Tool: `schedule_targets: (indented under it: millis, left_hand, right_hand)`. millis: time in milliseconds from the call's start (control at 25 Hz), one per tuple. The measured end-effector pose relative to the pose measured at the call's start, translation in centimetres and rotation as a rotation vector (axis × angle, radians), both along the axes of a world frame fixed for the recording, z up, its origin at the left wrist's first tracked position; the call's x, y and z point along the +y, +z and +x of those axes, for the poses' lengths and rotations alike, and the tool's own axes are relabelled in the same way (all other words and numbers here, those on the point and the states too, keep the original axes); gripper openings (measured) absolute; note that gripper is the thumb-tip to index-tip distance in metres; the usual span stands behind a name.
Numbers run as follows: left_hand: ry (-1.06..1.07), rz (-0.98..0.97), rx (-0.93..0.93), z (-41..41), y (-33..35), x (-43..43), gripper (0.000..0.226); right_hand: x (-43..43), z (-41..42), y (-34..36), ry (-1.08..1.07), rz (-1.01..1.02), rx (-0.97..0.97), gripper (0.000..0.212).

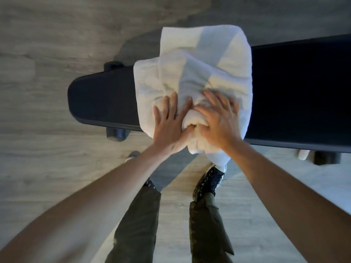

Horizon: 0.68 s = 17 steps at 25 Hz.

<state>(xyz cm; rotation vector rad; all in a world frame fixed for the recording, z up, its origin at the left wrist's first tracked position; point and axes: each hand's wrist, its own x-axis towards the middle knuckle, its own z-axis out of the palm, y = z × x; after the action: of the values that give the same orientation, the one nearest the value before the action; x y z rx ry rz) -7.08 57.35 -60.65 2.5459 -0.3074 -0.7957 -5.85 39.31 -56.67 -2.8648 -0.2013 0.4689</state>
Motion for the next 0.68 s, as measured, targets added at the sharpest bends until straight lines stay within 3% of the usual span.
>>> schedule_targets:
  millis: [280,480,680]
  left_hand:
    - [0.035,-0.020,0.020,13.5,0.9,-6.7,0.077]
    - [0.016,-0.035,-0.078,3.8,0.9,-6.7,0.081]
    - [-0.045,-0.011,-0.053,-5.9,1.4,-6.7,0.082]
  right_hand:
    - [-5.4,12.2,0.8,-0.092,-0.070,-0.045,0.048]
    - [-5.6,4.0,1.6,-0.063,-0.054,-0.059,0.053]
    - [-6.8,-5.8,1.9,-0.030,0.030,0.003,0.055]
